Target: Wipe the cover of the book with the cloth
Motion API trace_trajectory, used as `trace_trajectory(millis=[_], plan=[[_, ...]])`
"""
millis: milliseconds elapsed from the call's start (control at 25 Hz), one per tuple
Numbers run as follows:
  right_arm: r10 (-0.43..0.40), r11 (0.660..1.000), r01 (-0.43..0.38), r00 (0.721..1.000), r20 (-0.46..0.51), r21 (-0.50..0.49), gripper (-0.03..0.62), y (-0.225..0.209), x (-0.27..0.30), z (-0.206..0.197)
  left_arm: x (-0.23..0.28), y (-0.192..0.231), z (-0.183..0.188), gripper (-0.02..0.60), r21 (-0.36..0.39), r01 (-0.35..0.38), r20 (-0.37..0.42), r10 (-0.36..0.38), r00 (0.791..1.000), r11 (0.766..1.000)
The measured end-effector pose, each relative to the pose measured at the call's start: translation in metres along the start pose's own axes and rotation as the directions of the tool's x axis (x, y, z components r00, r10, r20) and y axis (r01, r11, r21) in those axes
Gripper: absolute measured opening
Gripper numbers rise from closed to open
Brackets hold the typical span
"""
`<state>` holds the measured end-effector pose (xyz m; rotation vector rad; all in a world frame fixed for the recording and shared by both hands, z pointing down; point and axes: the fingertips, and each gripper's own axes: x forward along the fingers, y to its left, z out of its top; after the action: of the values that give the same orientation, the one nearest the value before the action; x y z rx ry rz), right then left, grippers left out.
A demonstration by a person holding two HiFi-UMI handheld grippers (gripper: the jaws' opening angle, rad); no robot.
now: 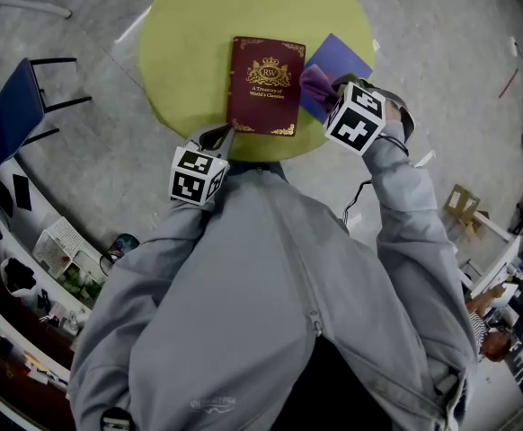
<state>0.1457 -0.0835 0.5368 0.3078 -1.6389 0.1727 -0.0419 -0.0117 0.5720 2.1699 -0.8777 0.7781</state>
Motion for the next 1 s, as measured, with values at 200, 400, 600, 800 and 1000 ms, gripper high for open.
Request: trace_trajectory(millis=[200, 400, 600, 800, 1000], plan=[[-0.005, 0.997, 0.012, 0.996, 0.091, -0.075, 0.083, 0.013, -0.018, 0.046, 0.004, 0.001, -0.006, 0.018, -0.005, 0.002, -0.018, -0.002, 1.000, 1.000], [0.018, 0.987, 0.007, 0.987, 0.159, -0.158, 0.083, 0.032, -0.025, 0.090, 0.003, 0.001, -0.006, 0.018, -0.015, 0.003, -0.009, -0.003, 1.000, 1.000], [0.059, 0.974, -0.015, 0.980, 0.191, -0.227, 0.083, 0.049, -0.021, 0.125, 0.003, 0.001, -0.006, 0.018, -0.016, 0.001, -0.004, -0.001, 1.000, 1.000], [0.094, 0.961, -0.036, 0.975, 0.202, -0.275, 0.083, 0.061, -0.013, 0.151, 0.003, 0.003, -0.007, 0.017, -0.023, 0.001, -0.002, -0.001, 1.000, 1.000], [0.125, 0.946, -0.057, 0.972, 0.197, -0.318, 0.083, 0.069, -0.006, 0.167, 0.003, 0.004, -0.006, 0.017, -0.031, -0.002, 0.001, 0.002, 1.000, 1.000]])
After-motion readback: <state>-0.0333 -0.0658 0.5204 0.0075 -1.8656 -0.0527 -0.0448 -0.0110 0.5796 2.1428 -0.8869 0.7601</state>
